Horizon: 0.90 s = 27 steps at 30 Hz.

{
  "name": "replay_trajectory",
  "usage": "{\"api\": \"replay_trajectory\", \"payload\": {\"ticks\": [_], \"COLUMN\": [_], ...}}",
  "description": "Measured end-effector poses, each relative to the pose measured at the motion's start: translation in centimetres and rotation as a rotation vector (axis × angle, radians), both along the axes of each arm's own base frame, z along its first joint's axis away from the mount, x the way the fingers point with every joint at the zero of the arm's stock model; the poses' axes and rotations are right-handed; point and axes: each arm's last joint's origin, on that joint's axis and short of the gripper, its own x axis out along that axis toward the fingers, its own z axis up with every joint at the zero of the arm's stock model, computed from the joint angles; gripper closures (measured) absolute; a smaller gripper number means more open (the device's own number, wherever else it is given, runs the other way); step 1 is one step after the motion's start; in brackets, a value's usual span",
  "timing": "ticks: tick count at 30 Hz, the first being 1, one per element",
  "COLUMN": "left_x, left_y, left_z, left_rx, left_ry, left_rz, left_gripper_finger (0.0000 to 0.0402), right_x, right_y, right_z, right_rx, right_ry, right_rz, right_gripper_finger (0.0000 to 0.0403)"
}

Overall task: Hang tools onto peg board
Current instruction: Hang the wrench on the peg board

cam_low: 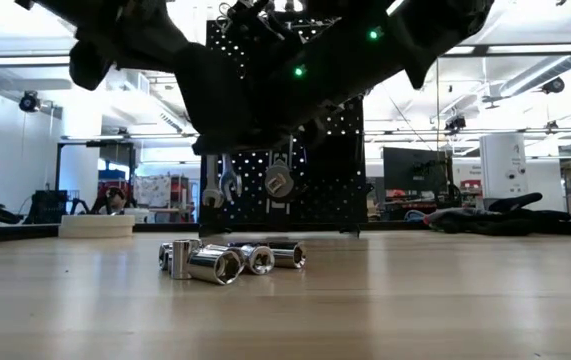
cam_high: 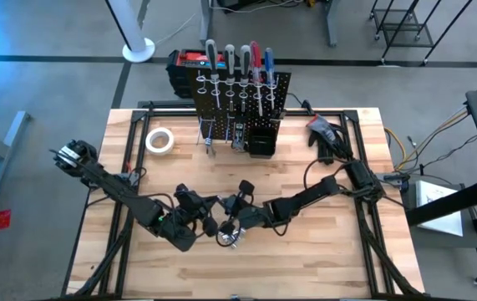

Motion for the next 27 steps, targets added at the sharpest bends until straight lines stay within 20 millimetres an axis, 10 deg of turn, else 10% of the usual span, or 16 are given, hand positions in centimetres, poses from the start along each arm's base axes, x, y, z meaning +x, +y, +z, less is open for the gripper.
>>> {"api": "replay_trajectory", "payload": {"ticks": [12, 27], "left_x": [-4.6, -8.4], "left_y": [0.8, 0.2], "left_z": [2.0, 2.1], "left_rx": [0.051, 0.039], "left_ry": [0.148, 0.145], "left_rz": [-0.059, -0.037], "left_gripper_finger": [0.0401, 0.0401], "right_x": [1.3, 4.7], "right_y": [-3.9, -11.6], "right_z": [-0.3, 4.1], "right_rx": [0.265, 0.371], "right_ry": [0.026, -0.094], "right_rz": [0.237, 0.078], "right_gripper_finger": [0.0402, 0.0402]}}
